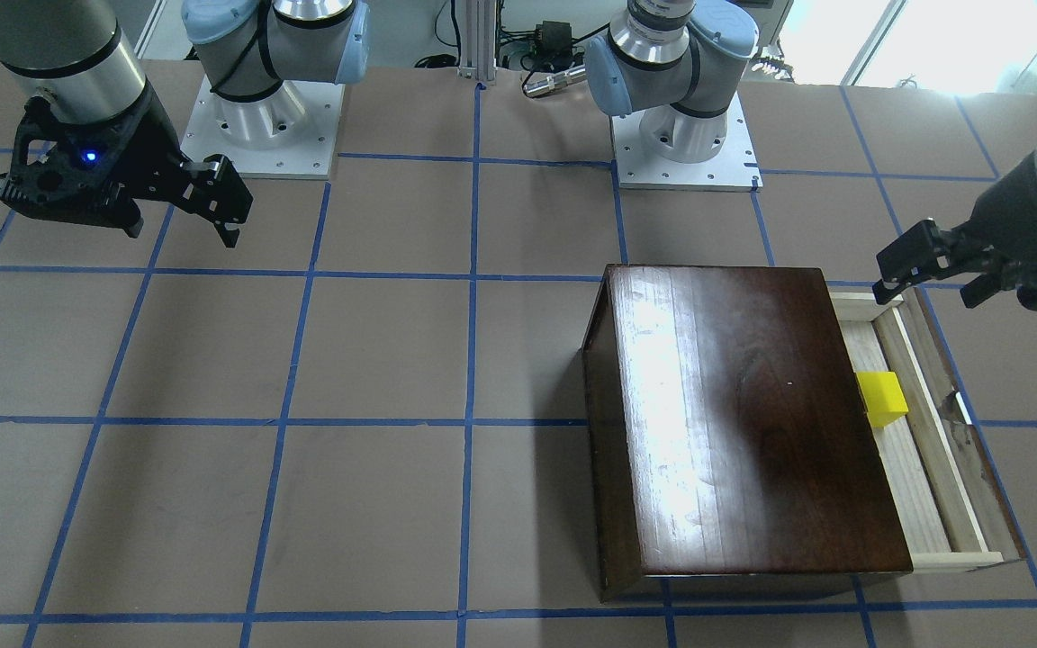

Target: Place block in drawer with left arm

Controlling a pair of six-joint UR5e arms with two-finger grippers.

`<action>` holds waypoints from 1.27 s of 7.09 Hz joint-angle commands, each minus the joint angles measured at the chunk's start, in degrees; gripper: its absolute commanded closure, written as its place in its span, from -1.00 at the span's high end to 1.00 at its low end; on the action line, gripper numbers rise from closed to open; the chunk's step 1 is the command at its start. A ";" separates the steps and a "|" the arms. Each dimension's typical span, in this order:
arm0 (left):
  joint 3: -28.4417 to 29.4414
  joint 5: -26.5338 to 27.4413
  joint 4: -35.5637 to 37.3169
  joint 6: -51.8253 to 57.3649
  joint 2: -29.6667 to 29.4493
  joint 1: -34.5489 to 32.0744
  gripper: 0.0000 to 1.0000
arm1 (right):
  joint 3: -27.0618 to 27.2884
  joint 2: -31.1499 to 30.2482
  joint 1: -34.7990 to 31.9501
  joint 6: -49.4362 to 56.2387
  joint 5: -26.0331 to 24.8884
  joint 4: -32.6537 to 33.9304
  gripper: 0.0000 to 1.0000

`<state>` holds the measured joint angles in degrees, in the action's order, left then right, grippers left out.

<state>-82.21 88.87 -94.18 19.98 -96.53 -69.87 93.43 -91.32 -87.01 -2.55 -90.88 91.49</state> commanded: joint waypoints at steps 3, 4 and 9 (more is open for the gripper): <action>-3.92 0.08 -4.87 -0.47 8.63 -0.44 1.00 | 0.00 0.00 0.00 0.00 0.00 0.00 1.00; -4.36 -0.01 -4.88 -0.47 9.42 -0.44 1.00 | 0.00 0.00 0.00 0.00 0.00 0.00 1.00; -3.84 3.68 -1.28 -21.68 7.15 -16.85 1.00 | 0.00 0.00 0.00 0.00 0.00 0.00 1.00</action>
<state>-86.07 92.28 -96.95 4.92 -88.61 -82.49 93.43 -91.32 -87.01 -2.55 -90.88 91.49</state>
